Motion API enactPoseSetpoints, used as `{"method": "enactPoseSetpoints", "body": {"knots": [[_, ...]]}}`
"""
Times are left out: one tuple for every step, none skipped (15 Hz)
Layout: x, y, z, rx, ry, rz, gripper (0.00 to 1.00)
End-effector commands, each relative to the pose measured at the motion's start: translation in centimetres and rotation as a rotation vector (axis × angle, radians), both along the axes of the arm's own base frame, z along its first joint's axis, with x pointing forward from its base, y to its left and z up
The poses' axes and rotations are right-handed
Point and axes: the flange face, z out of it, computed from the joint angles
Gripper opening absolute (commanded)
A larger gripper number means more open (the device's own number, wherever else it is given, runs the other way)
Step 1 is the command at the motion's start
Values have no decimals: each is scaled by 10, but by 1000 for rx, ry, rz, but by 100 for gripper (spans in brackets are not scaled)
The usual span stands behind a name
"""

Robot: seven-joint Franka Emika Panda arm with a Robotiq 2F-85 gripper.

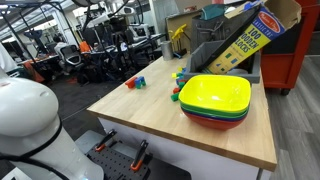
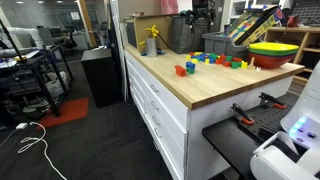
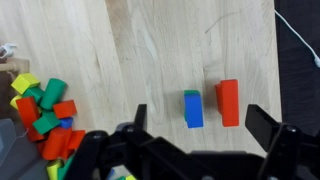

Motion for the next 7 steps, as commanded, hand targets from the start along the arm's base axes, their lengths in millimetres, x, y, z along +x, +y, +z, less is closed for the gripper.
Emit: {"method": "enactPoseSetpoints", "body": {"knots": [[-19, -7, 31, 0, -21, 63, 100], [-22, -7, 38, 25, -25, 100, 100], [-26, -7, 45, 64, -12, 132, 100], [-14, -1, 30, 24, -23, 82, 100], [-18, -1, 36, 37, -21, 102, 100], [-20, -2, 40, 41, -23, 113, 100], [-21, -2, 43, 42, -26, 115, 100]]}}
